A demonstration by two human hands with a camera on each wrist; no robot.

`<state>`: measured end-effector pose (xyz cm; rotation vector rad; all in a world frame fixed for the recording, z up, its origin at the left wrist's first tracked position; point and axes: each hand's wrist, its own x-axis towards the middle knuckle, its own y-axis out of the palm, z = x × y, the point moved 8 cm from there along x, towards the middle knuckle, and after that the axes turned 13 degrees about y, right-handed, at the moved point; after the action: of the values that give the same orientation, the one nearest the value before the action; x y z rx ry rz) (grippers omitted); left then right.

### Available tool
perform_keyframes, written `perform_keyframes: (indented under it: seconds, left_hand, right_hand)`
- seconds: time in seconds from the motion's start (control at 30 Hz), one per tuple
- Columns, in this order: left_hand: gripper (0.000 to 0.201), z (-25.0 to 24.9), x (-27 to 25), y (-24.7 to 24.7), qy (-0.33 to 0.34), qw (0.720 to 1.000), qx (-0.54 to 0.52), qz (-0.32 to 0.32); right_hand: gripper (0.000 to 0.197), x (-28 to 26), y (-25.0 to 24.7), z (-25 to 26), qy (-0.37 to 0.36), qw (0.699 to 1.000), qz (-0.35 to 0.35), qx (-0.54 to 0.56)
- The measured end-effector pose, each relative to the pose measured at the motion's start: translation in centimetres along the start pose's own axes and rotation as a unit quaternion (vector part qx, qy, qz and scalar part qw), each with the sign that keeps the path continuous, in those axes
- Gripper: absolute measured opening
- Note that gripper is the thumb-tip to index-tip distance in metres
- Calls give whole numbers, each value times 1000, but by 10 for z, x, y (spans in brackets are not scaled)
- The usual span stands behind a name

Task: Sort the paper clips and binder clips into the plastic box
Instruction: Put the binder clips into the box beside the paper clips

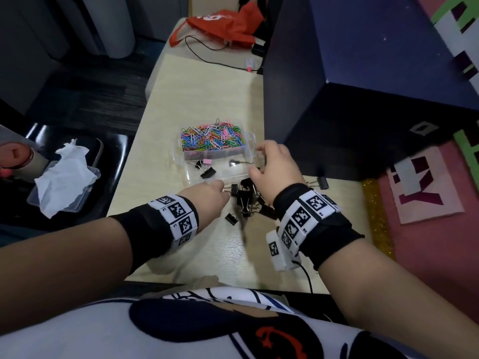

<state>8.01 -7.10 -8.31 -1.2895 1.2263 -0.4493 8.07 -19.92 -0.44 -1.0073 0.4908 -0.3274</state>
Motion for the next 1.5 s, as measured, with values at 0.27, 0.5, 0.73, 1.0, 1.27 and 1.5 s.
perform_keyframes:
  seconds: [0.27,0.5,0.73,1.0,1.27,1.5]
  left_hand:
    - [15,14,-7,-47,-9,992,-32,-118]
    - [32,31,-15,-64,-44,978,-31,-203]
    - [29,2,-11,-5,-17,998,30,58]
    - [19,1,-14,1,-24,998,-1,55]
    - [28,34,-23,-74,-89,975,-82,-188]
    - [36,12,-8,-42,-1,992,-36,-122]
  right_hand:
    - [74,-20,46,-68,148,942,168,-250]
    - [34,-19,61,-67,79,977,128,-150]
    - [17,-13,49,-73,84,979,116,-142]
    - [19,3,18,-48,132,988,65,-44]
    - [20,10,1,-11,36,998,0,41]
    - [90,-7,49,-67,69,958,170,-222]
